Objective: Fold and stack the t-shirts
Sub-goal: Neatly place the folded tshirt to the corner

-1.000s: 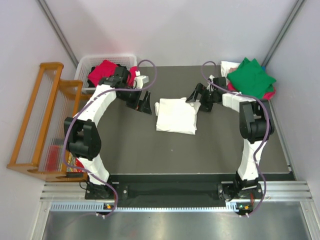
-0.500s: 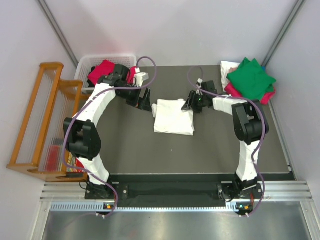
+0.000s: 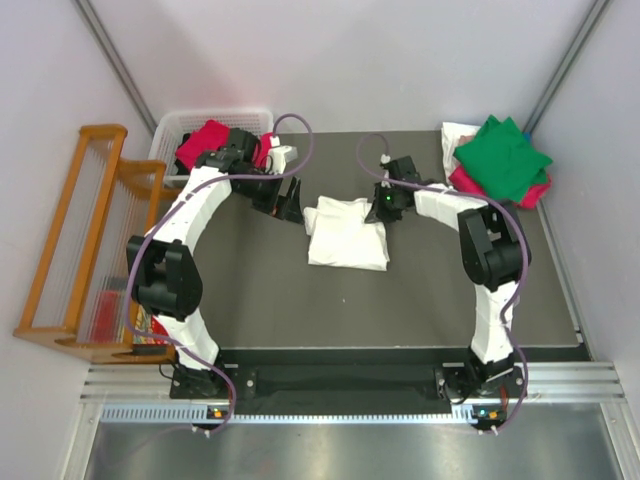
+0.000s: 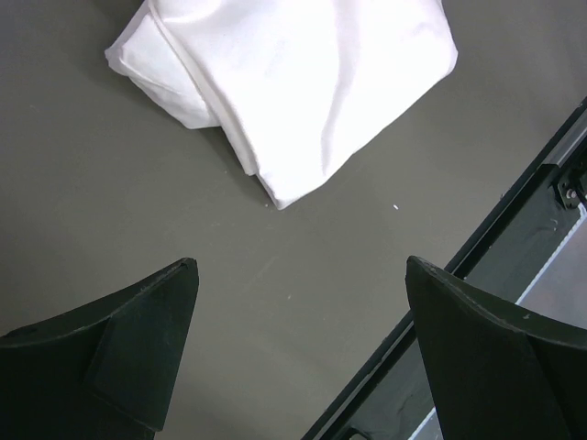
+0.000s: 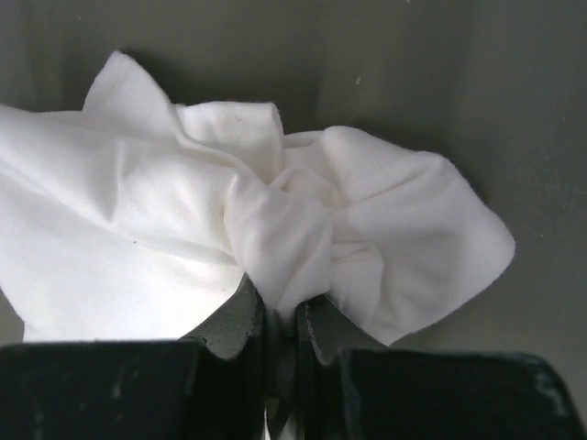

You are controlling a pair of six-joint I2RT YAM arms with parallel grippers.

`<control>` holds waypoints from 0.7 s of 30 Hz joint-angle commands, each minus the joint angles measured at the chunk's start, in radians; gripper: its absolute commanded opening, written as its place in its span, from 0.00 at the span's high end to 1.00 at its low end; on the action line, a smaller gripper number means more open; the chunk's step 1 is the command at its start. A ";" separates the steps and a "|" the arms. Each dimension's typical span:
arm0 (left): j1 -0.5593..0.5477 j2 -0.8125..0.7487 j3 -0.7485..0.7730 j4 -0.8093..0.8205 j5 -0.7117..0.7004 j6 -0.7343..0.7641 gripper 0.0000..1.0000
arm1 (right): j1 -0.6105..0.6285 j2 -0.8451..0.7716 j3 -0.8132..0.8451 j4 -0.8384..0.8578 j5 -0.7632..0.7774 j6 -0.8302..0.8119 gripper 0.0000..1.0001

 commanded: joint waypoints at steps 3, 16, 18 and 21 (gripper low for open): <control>0.004 -0.056 -0.001 0.000 0.005 0.013 0.01 | 0.034 -0.128 0.272 -0.181 0.224 -0.190 1.00; 0.045 -0.079 -0.038 0.000 0.019 0.022 0.01 | -0.346 0.088 0.914 -0.450 0.200 -0.023 1.00; 0.059 -0.082 -0.044 -0.004 0.028 0.028 0.01 | -0.419 0.091 0.915 -0.451 0.206 0.022 1.00; 0.074 -0.090 -0.061 -0.001 0.038 0.031 0.01 | -0.509 0.079 0.914 -0.476 0.282 0.034 1.00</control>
